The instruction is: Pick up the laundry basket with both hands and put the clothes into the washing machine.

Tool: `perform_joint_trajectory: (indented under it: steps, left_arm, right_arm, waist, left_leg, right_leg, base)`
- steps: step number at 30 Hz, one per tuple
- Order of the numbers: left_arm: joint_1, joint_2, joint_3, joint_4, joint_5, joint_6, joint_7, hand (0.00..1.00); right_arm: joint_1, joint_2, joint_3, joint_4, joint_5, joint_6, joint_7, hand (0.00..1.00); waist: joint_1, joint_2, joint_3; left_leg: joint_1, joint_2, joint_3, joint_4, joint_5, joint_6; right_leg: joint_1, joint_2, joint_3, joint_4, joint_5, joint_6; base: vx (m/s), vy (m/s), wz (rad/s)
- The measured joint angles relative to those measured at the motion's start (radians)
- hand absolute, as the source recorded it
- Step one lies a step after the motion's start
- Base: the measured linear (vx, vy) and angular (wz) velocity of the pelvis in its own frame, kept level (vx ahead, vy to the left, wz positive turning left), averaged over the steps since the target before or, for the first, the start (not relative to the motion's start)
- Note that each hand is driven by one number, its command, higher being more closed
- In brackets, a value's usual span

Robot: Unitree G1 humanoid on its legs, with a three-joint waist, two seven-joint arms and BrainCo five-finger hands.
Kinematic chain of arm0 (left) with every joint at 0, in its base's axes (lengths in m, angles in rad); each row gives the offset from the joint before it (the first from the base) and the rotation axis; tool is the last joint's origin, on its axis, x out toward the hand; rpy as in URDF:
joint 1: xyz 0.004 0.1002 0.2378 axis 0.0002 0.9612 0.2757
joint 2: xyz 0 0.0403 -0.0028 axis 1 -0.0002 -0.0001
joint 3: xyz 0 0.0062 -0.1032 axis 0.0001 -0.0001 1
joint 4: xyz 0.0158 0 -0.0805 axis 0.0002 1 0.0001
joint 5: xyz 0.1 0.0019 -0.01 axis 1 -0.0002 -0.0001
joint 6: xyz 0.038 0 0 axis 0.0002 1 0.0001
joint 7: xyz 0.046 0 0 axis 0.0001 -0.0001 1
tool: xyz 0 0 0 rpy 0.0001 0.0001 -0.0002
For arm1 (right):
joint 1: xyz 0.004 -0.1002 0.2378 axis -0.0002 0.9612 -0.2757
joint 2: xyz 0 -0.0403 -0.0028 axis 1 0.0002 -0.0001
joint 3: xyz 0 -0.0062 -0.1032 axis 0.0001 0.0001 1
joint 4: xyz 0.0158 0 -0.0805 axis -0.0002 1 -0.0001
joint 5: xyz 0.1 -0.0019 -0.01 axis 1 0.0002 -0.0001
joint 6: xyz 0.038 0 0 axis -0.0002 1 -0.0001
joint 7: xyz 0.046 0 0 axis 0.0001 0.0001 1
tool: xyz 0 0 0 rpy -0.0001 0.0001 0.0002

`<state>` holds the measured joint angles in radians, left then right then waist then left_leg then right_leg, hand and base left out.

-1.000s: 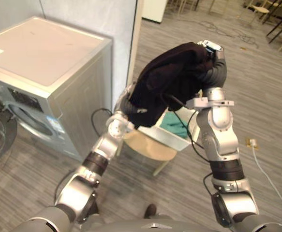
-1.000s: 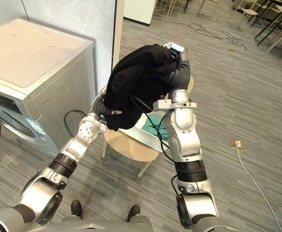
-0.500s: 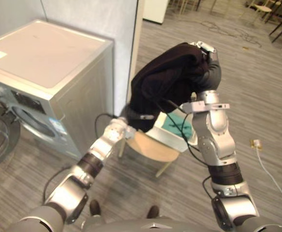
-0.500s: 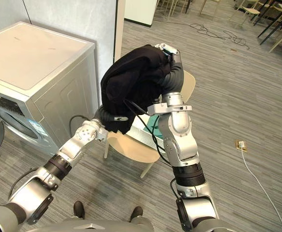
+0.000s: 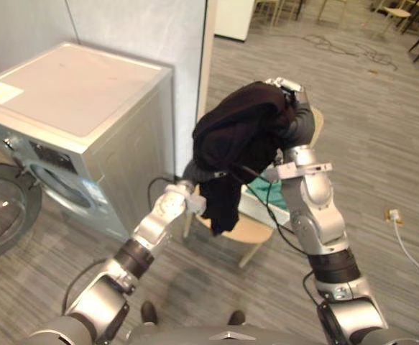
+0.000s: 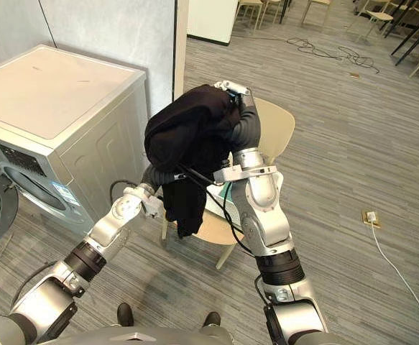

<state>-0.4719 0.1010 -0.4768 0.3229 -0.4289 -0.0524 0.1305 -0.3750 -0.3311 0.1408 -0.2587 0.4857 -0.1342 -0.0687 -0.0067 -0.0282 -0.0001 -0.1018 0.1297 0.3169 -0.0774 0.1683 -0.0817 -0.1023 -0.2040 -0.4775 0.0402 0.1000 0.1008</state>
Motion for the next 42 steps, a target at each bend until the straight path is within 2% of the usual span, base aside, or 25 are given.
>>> perform_joint_trajectory:
  steps: [9, 17, 25, 28, 32, 35, 38, 39, 40, 41, 42]
  left_arm:
    - [0.034, -0.035, 0.092, -0.057, 0.073, -0.01, 0.063, 1.0]
    - [0.068, -0.052, 0.179, -0.101, 0.14, -0.01, 0.081, 1.0]
    - [0.166, -0.04, 0.292, -0.22, 0.177, -0.011, 0.076, 1.0]
    - [0.216, -0.036, 0.368, -0.27, 0.178, -0.013, 0.077, 1.0]
    - [0.347, -0.023, 0.479, -0.358, 0.177, -0.018, 0.077, 1.0]
    - [0.437, -0.026, 0.558, -0.438, 0.175, -0.035, 0.072, 1.0]
    - [0.454, -0.04, 0.627, -0.451, 0.171, -0.038, 0.075, 1.0]
    - [0.456, -0.048, 0.639, -0.454, 0.168, -0.038, 0.08, 1.0]
    - [0.457, -0.052, 0.641, -0.455, 0.167, -0.038, 0.081, 1.0]
    - [0.457, -0.052, 0.641, -0.459, 0.168, -0.038, 0.082, 1.0]
    - [0.457, -0.055, 0.639, -0.47, 0.168, -0.038, 0.082, 1.0]
  right_arm:
    - [0.02, 0.0, 0.013, 0.001, 0.0, 0.001, 0.0, 0.0]
    - [0.065, 0.0, 0.012, 0.028, -0.001, 0.01, -0.001, 0.0]
    - [0.173, 0.006, -0.042, 0.11, -0.009, 0.052, 0.008, 0.0]
    - [0.215, 0.008, -0.116, 0.179, -0.021, 0.057, 0.021, 0.0]
    - [0.246, 0.009, -0.197, 0.331, -0.022, 0.071, 0.025, 0.0]
    - [0.238, 0.008, -0.23, 0.438, -0.039, 0.073, 0.024, 0.0]
    - [0.207, 0.007, -0.272, 0.501, -0.053, 0.073, 0.018, 0.0]
    - [0.199, 0.005, -0.287, 0.513, -0.061, 0.074, 0.013, 0.0]
    - [0.204, 0.006, -0.31, 0.514, -0.062, 0.075, 0.013, 0.0]
    - [0.207, 0.006, -0.325, 0.516, -0.062, 0.075, 0.012, 0.0]
    - [0.212, 0.007, -0.365, 0.521, -0.062, 0.076, 0.012, 0.0]
  waist:
    - [0.0, 0.0, 0.0]
    - [-0.002, 0.0, 0.0]
    - [0.004, 0.0, -0.001]
    - [0.007, 0.0, -0.001]
    - [0.015, 0.001, 0.0]
    - [0.051, 0.009, 0.004]
    - [0.047, 0.039, 0.032]
    - [0.049, 0.06, 0.049]
    - [0.047, 0.062, 0.062]
    - [0.041, 0.051, 0.074]
    - [0.035, 0.04, 0.087]
  left_leg:
    - [0.0, -0.008, 0.017, 0.0, -0.003, 0.008]
    - [0.003, -0.009, 0.016, 0.0, -0.004, 0.01]
    - [0.031, -0.009, 0.011, 0.0, -0.009, 0.011]
    - [0.031, -0.005, 0.004, 0.008, -0.01, 0.011]
    - [0.022, 0.028, -0.016, 0.108, -0.059, 0.005]
    - [-0.014, 0.085, -0.021, 0.214, -0.109, -0.012]
    - [-0.081, 0.127, -0.071, 0.277, -0.119, -0.01]
    - [-0.109, 0.151, -0.072, 0.289, -0.126, 0.003]
    - [-0.129, 0.17, -0.046, 0.298, -0.157, 0.051]
    - [-0.133, 0.177, -0.012, 0.311, -0.188, 0.099]
    - [-0.153, 0.198, 0.04, 0.367, -0.221, 0.142]
  right_leg:
    - [-0.001, 0.001, 0.019, -0.025, 0.027, 0.006]
    - [0.004, 0.002, 0.021, -0.033, 0.03, 0.006]
    - [0.039, 0.003, 0.019, -0.041, 0.022, 0.007]
    - [0.051, 0.01, 0.019, -0.047, 0.023, 0.006]
    - [0.096, 0.035, 0.026, -0.057, 0.026, -0.001]
    - [0.103, 0.078, 0.057, -0.059, 0.015, -0.013]
    - [0.099, 0.129, 0.054, -0.062, 0.006, -0.031]
    - [0.09, 0.156, 0.058, -0.045, -0.009, -0.051]
    - [0.079, 0.169, 0.061, -0.027, -0.033, -0.068]
    - [0.078, 0.164, 0.057, -0.025, -0.037, -0.074]
    - [0.073, 0.141, 0.028, -0.023, -0.025, -0.102]
  base:
    - [0.04, -0.004, -0.06]
    - [0.04, -0.005, -0.01]
    - [0.02, -0.004, 0.01]
    - [0.02, -0.013, 0.06]
    - [0.02, -0.05, 0.04]
    - [-0.06, -0.075, -0.16]
    - [-0.13, -0.079, 0.37]
    - [-0.17, -0.101, 0.58]
    - [-0.16, -0.103, 0.73]
    - [-0.11, -0.047, 0.92]
    - [-0.11, 0.037, 1.06]
